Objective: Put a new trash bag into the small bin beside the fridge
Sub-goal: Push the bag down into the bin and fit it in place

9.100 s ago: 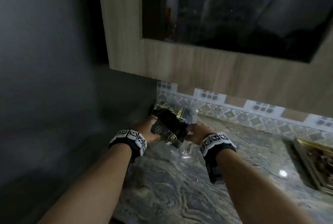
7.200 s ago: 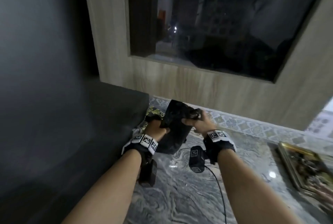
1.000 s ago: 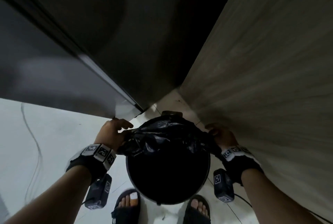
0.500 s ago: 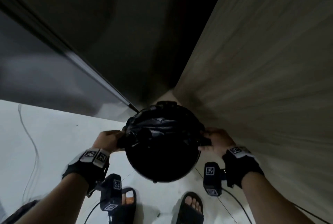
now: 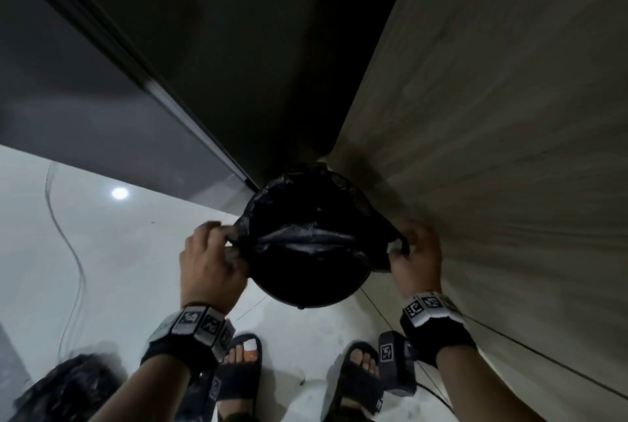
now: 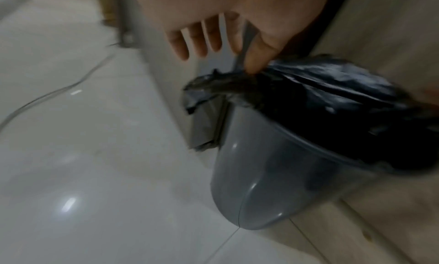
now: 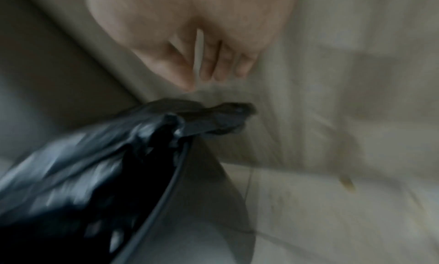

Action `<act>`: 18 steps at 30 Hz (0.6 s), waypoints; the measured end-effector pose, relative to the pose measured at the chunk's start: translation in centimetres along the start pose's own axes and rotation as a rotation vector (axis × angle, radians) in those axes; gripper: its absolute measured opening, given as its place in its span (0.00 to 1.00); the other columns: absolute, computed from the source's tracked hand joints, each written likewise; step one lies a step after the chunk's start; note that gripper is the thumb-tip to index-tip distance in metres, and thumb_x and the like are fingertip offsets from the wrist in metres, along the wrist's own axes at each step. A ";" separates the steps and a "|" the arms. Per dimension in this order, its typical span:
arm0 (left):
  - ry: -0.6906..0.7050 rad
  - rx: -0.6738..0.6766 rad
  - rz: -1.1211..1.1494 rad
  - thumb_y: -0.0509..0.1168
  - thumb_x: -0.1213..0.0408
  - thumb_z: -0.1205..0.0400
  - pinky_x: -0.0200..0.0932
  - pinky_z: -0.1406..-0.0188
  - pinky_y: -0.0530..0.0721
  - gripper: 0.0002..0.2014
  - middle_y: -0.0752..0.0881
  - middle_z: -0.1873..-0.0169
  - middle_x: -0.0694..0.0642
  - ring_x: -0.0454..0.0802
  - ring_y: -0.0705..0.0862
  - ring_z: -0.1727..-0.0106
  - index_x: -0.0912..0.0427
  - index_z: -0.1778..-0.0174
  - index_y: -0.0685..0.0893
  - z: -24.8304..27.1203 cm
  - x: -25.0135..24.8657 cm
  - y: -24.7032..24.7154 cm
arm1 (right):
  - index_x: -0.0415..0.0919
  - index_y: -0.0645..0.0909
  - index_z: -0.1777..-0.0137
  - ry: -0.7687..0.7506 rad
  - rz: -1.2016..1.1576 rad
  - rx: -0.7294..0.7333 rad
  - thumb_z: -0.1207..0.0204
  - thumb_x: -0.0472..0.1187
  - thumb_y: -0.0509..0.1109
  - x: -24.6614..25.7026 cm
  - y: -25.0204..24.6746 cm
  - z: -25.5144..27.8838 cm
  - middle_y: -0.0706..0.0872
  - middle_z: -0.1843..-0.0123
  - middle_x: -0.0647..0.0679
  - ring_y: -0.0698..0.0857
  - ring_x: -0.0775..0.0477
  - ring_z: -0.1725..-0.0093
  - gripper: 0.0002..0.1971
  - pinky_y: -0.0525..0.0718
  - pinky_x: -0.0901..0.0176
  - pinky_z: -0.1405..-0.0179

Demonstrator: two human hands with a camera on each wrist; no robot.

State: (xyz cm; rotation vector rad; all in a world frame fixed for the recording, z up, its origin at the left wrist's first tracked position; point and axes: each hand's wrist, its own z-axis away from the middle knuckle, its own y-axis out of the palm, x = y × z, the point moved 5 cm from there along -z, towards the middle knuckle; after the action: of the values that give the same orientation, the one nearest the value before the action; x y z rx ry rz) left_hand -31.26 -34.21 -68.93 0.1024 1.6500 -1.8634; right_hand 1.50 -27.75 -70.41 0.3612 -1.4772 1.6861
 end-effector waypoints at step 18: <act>0.603 0.446 -0.405 0.63 0.63 0.37 0.39 0.71 0.79 0.07 0.86 0.69 0.47 0.52 0.84 0.72 0.50 0.67 0.85 9.1 -0.2 5.1 | 0.45 0.86 0.67 -0.480 0.670 0.486 0.45 0.38 0.73 -2.5 4.0 8.2 0.89 0.67 0.49 0.87 0.40 0.61 0.06 0.74 0.57 0.52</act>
State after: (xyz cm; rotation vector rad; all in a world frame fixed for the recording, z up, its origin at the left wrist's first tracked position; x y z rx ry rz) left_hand -25.35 -42.52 -71.33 0.6078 1.6750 -2.6844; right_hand -2.44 -36.03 -72.73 0.6081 -1.6154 2.6554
